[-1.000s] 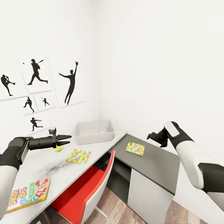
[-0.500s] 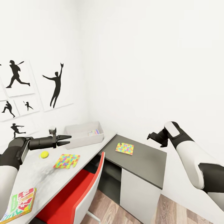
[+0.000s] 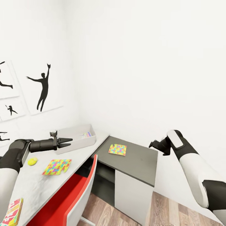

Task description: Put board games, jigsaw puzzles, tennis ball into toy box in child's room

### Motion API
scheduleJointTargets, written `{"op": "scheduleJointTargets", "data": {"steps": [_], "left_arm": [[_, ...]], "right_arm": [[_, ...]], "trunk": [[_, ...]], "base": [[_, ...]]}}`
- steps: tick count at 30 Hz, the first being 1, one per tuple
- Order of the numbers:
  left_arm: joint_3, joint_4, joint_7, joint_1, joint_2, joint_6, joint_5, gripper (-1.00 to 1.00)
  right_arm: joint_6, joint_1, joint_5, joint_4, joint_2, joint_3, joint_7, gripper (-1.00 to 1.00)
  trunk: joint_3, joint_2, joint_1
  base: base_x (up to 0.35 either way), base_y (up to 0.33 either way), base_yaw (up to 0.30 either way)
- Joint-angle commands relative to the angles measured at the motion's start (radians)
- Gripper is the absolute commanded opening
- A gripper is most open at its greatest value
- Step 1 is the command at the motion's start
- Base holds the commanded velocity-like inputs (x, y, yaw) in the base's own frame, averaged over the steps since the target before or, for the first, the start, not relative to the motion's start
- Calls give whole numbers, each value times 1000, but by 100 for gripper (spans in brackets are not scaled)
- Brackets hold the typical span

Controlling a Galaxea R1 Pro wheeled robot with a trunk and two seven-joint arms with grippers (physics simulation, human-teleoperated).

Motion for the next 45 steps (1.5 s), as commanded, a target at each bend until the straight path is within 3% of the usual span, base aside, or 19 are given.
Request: {"op": "scheduleJointTargets", "data": {"steps": [1,10,39,45], "left_arm": [[2,-1,-6,0,-1,9,-7,100],[1,-1,-5,3,-4,-21,-7,100],[1,1,-4,3,-17,-33,-10,100],[1,1,-3,7,-17,-43,-9,100]], "right_arm": [[2,7,-11,-5,0,-2,-10,100],[-1,30,-13,-8,-27,-2,-7,100],[-15,86,-11,-11,-32,-12,-4,100],[-15,90,-11,-10,-44,-12,-4,100]], "trunk": [[-1,-1,0],[-4,-1,0],[-19,-1,0],[-22,-1,0]], "base": [[-32,5,-274],[-53,23,-277],[-5,0,-278],[-2,0,-278]]}}
